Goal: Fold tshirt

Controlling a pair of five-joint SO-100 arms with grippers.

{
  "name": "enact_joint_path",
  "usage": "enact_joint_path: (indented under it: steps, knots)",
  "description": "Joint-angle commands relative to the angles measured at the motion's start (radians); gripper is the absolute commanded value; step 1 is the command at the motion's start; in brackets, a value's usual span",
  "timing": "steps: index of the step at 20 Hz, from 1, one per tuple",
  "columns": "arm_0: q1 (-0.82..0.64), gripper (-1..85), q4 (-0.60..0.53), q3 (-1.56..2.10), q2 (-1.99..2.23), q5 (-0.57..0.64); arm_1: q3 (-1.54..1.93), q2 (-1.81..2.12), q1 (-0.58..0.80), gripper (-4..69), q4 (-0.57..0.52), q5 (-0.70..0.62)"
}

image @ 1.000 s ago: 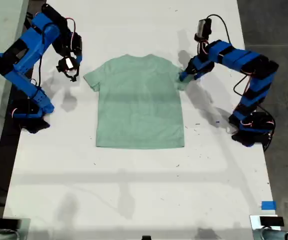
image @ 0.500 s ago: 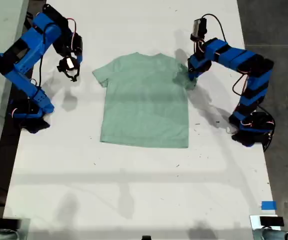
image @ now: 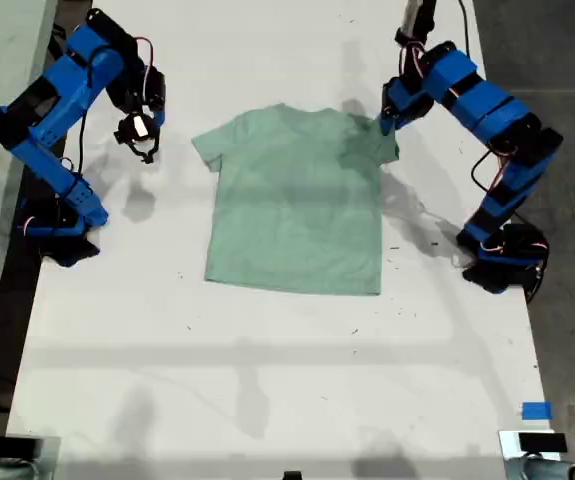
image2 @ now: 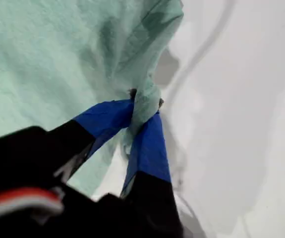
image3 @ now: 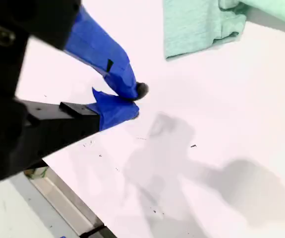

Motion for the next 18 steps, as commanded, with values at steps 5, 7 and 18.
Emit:
enact_joint_path:
  steps: [5, 7, 18]
  knots:
    - [-0.006, 0.0, -0.014, -0.048, -0.003, 0.009, -0.377, -0.156, -0.247, -1.7, -0.028, 0.224]
    - [-0.006, 0.0, -0.011, -0.048, -0.003, 0.009, -0.463, -0.264, -0.304, -1.7, -0.078, 0.262]
    - [0.002, 0.0, -0.014, -0.049, -0.012, 0.006, -0.515, -0.586, -0.36, 30.7, -0.302, 0.336]
